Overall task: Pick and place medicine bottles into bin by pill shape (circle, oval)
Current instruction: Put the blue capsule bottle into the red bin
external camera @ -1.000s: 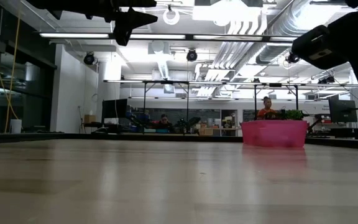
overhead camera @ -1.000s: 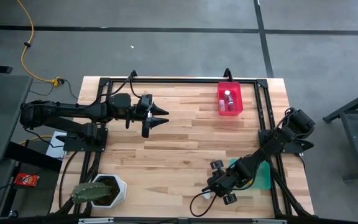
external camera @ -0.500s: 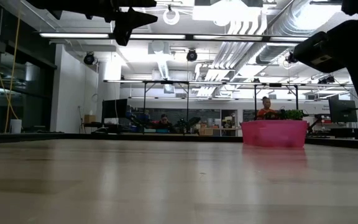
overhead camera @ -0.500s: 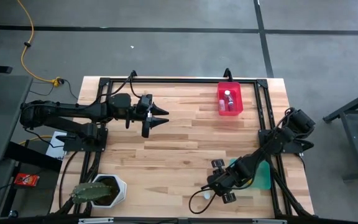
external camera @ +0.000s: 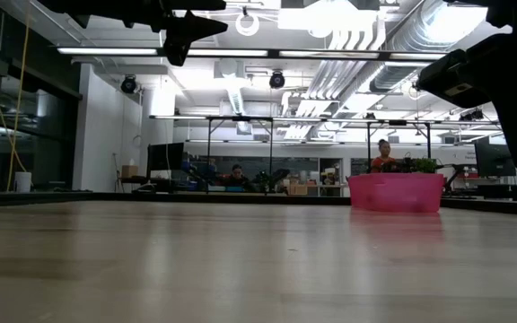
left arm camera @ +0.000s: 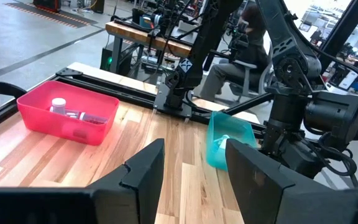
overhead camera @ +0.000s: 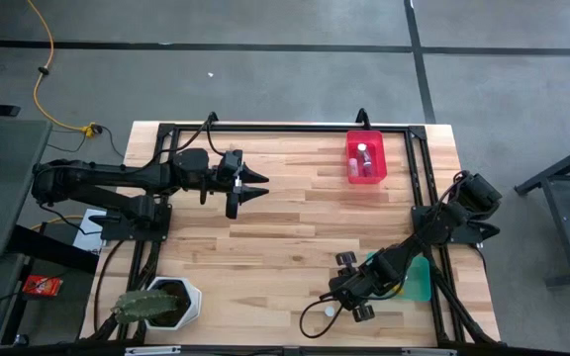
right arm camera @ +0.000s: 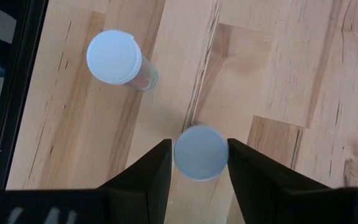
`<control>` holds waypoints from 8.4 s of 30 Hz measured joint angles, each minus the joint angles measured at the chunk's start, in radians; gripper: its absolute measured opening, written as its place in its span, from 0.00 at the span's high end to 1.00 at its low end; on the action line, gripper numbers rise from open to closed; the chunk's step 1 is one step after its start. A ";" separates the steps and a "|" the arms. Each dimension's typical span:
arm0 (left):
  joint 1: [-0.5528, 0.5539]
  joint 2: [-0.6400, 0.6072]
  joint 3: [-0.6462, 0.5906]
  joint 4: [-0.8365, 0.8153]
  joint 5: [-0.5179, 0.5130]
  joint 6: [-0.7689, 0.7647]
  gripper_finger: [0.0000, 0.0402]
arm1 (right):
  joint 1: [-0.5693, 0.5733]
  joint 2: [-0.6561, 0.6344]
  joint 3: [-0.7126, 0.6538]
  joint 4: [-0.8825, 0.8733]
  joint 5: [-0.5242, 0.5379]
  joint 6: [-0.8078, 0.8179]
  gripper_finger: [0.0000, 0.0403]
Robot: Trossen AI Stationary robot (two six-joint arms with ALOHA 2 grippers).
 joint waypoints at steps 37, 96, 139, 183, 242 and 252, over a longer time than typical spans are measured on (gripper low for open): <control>0.000 0.000 0.000 0.018 -0.109 0.105 0.61 | -0.340 -0.891 -0.576 0.659 0.482 0.032 0.76; 0.000 0.000 0.000 0.243 -0.105 0.079 0.61 | -1.301 -0.368 -0.284 -0.056 0.127 -0.104 0.75; 0.000 0.000 0.000 0.152 -0.126 -0.026 0.61 | -0.678 -0.793 -0.635 1.086 -0.046 -0.062 0.41; 0.000 0.000 0.000 0.130 -0.128 0.027 0.61 | 0.007 -0.069 0.201 -0.043 0.088 -0.113 0.41; 0.000 0.000 0.000 0.129 -0.125 0.027 0.61 | -0.084 -0.369 -0.261 0.082 0.235 0.143 0.77; 0.000 0.000 0.000 0.129 -0.125 0.043 0.61 | -0.418 -0.662 -0.561 0.913 0.324 -0.013 0.77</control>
